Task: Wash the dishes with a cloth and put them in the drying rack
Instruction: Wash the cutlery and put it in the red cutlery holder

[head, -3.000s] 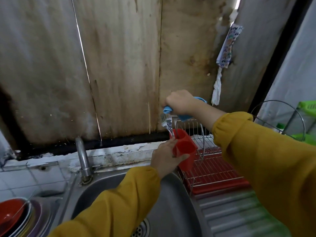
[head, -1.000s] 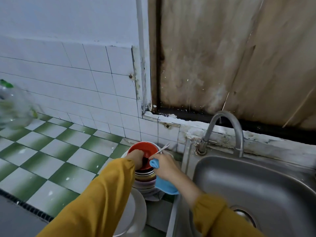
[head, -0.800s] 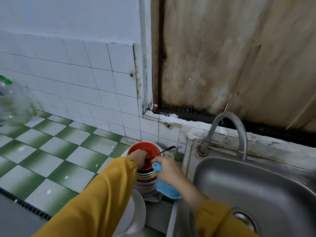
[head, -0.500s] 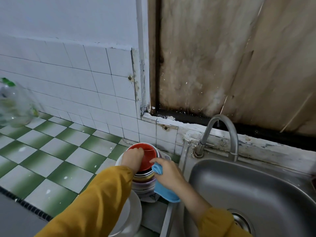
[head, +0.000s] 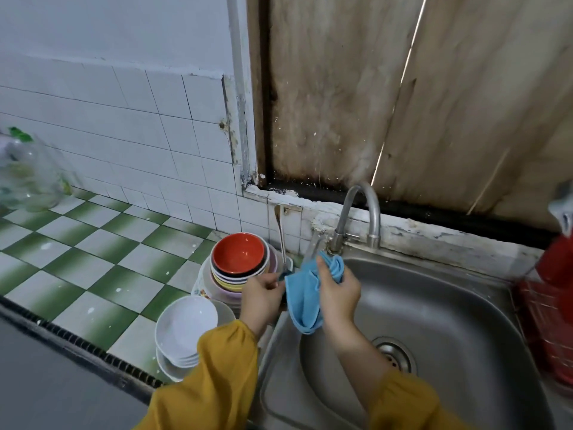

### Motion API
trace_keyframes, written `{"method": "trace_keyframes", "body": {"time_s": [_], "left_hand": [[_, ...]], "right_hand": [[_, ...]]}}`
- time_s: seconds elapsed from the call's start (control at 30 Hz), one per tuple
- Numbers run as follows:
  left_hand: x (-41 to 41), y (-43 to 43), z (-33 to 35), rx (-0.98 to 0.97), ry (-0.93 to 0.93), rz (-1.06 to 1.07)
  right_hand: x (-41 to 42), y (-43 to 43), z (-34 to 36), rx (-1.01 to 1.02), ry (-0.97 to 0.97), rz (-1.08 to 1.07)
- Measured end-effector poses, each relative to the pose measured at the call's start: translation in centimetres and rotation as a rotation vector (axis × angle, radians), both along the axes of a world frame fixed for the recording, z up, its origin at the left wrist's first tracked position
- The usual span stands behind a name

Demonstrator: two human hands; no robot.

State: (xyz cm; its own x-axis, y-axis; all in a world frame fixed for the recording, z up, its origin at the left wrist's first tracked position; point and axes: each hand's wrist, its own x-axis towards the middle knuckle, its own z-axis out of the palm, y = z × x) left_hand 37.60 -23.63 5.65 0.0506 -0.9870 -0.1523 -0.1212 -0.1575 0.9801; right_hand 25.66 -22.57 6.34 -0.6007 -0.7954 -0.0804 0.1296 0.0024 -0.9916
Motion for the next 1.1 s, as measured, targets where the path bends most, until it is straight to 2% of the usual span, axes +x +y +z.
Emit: {"method": "trace_keyframes", "body": {"time_s": [0.13,0.2,0.27,0.33,0.4,0.5,0.57,0.63,0.73,0.83,0.93,1.0,1.1], "left_hand": [[-1.9,2.9,-0.8,-0.015,0.046,-0.048],[-2.4,3.8,-0.2,0.079,0.158,-0.114],[-2.9,4.6,0.5,0.192,0.248,-0.225],[-3.5,5.1,0.8,0.231,0.243,-0.288],[-4.3,5.6,1.0,0.226,0.258,-0.303],[-5.9,6.3,1.6,0.164,0.287,-0.346],[-6.7,6.6,2.0,0.126,0.27,-0.367],[-7.3,6.6,2.5,0.102,0.229,-0.388],[-8.2,6.7,2.5,0.09,0.16,-0.408],[-9.3,7.1,2.2,0.093,0.185,-0.389],[-10.2,7.2,2.6,0.067,0.212,-0.347],[-10.6,7.1,2.8,0.042,0.211,-0.315],[-10.4,6.5,3.2,0.038,0.201,-0.214]], "right_hand": [[-0.4,3.4,-2.2,0.024,0.051,0.521],[-1.8,4.7,-2.6,0.046,0.062,0.588],[-3.6,5.6,-2.3,0.066,0.102,0.574],[-5.0,6.2,-2.1,0.093,0.163,0.535],[-5.5,6.5,-2.2,0.093,0.213,0.414],[-6.0,6.6,-2.4,0.034,0.145,0.2],[-6.8,6.8,-2.1,0.015,0.101,0.204],[-7.9,7.0,-1.7,0.02,0.096,0.346],[-9.8,7.4,-1.0,0.095,0.228,0.458],[-10.6,7.8,-0.2,0.063,0.373,0.321],[-10.3,8.0,-0.1,-0.036,0.426,0.141],[-9.8,8.1,-0.3,-0.055,0.248,0.035],[-10.2,8.0,0.5,-0.04,-0.351,-0.026]]}}
